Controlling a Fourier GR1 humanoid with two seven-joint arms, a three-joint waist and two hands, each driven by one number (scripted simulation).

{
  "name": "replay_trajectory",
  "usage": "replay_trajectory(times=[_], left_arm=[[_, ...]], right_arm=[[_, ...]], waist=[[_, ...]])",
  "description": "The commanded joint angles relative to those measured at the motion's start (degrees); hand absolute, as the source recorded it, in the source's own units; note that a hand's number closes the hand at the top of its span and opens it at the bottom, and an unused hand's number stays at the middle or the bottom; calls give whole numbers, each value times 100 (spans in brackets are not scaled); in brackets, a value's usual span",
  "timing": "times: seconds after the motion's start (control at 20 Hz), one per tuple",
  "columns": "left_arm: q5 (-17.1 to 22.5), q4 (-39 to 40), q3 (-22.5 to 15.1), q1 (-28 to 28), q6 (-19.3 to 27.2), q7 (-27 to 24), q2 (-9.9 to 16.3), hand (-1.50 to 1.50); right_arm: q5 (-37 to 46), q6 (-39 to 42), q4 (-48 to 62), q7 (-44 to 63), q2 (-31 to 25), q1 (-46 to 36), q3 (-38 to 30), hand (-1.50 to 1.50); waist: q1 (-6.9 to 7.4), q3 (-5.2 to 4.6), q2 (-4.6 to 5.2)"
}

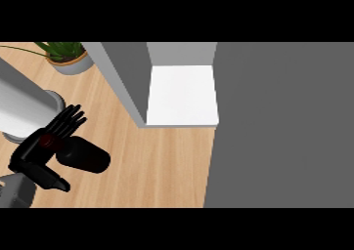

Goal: Pick up the wine, place it into the cabinet and close the cabinet

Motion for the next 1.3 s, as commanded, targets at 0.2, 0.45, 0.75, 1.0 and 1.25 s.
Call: replay_trajectory(times=[0.2,0.45,0.75,1.0,1.25], left_arm=[[-687,1330,-203,-88,-287,-1501,225,-150],[-1063,2184,-472,-323,-87,-2304,138,-150],[-1009,2756,-628,-531,86,-2367,-239,-150],[-768,3108,-593,-877,-571,-2237,56,-150],[-865,3251,-770,-868,-272,-2513,-227,-150]], right_arm=[[-279,-79,-517,257,63,3,-166,-150],[-203,172,-280,-109,93,302,3,-150],[-256,56,-493,299,10,23,-137,-150],[124,-105,-389,331,181,-176,217,-150],[57,22,-502,268,132,56,243,-150]], waist=[[12,0,-3],[-43,-6,16],[-79,-12,17],[-88,-21,24],[-109,-18,21]])
